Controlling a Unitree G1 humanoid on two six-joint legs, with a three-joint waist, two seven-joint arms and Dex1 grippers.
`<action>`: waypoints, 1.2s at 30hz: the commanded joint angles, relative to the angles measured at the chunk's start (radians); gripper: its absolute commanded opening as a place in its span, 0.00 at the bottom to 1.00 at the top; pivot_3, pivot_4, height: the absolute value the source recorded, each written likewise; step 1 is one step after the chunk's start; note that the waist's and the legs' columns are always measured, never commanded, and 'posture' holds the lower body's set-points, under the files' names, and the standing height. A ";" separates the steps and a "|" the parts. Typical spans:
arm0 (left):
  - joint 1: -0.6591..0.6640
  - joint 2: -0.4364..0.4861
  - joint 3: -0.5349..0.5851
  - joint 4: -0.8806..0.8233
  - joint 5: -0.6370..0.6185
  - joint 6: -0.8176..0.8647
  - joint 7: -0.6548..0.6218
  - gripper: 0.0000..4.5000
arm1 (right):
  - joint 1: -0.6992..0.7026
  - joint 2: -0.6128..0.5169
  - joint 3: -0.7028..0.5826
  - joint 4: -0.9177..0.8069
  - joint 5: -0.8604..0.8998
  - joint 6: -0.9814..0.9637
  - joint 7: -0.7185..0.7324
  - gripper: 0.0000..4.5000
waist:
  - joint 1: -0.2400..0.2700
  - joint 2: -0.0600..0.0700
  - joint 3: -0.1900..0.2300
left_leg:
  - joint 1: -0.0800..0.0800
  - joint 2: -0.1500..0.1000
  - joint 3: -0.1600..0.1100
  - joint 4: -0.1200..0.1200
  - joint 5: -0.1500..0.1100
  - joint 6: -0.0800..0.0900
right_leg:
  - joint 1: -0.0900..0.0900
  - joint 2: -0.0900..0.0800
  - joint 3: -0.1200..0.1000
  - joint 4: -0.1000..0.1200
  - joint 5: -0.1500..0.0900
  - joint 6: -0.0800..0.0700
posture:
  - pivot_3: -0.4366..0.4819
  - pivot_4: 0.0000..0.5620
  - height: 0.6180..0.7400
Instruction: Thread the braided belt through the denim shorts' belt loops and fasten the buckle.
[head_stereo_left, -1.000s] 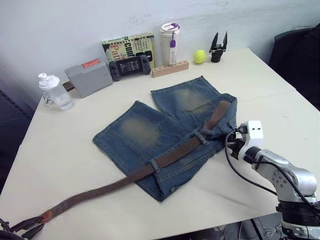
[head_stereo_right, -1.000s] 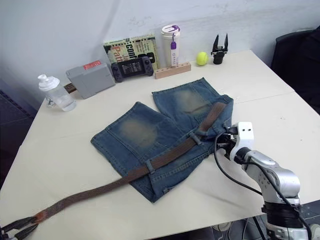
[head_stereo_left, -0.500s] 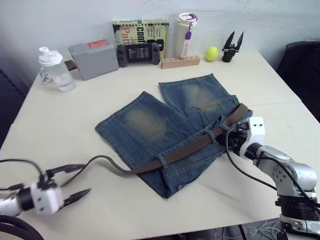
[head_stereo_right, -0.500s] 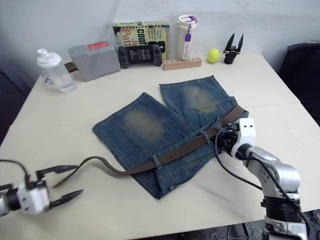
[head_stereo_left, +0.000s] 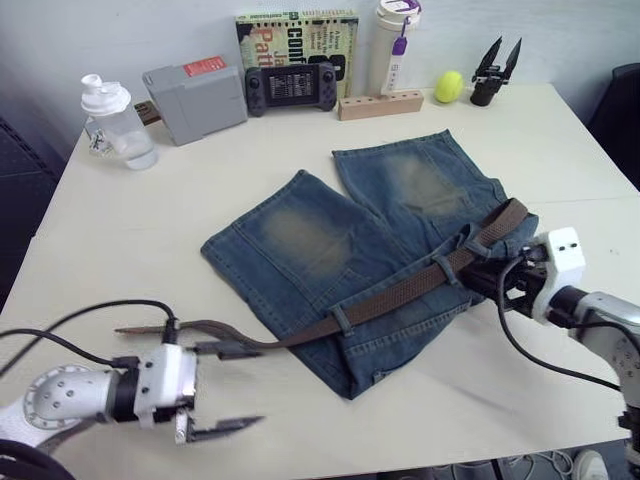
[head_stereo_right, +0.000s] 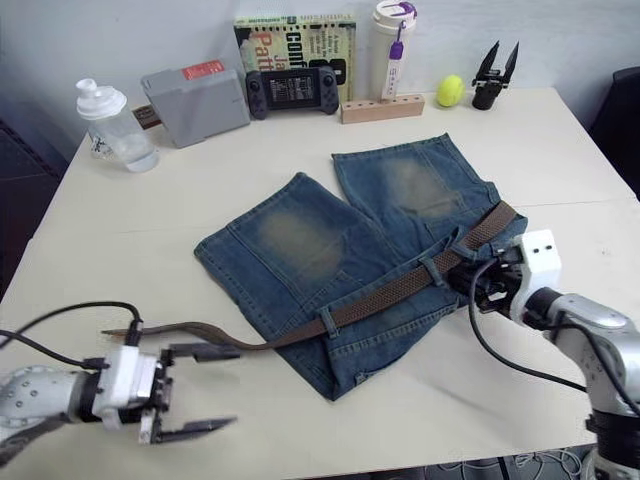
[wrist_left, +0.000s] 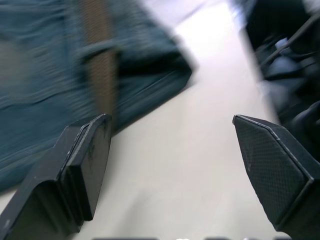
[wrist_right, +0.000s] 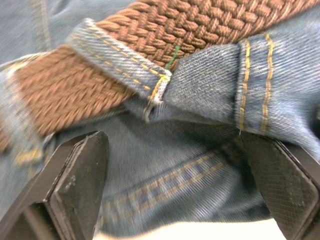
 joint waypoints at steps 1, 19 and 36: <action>-0.105 -0.148 -0.031 -0.091 0.035 0.160 -0.033 0.94 | 0.038 -0.112 -0.021 -0.016 -0.036 -0.088 0.148 1.00 | 0.008 0.002 0.004 | 0.000 0.000 0.002 0.000 0.000 0.000 | 0.000 0.000 0.002 0.000 0.000 0.000 | 0.48 0.27 0.88; -0.574 -0.798 -0.248 0.199 0.429 0.473 -0.285 0.97 | -0.096 -0.370 0.272 0.507 -0.683 -1.251 0.422 1.00 | 0.014 -0.002 0.007 | 0.001 0.003 0.005 0.014 0.004 -0.003 | 0.001 0.002 0.006 0.007 0.006 -0.005 | 0.48 0.27 0.88; -0.640 -0.916 -0.251 0.414 0.841 0.434 -0.181 0.39 | -0.399 -0.237 0.574 0.928 -1.168 -1.620 0.004 0.37 | -0.015 -0.016 0.000 | 0.013 0.006 0.003 0.014 0.005 -0.003 | 0.016 0.002 0.006 0.006 0.008 -0.006 | 0.48 0.27 0.88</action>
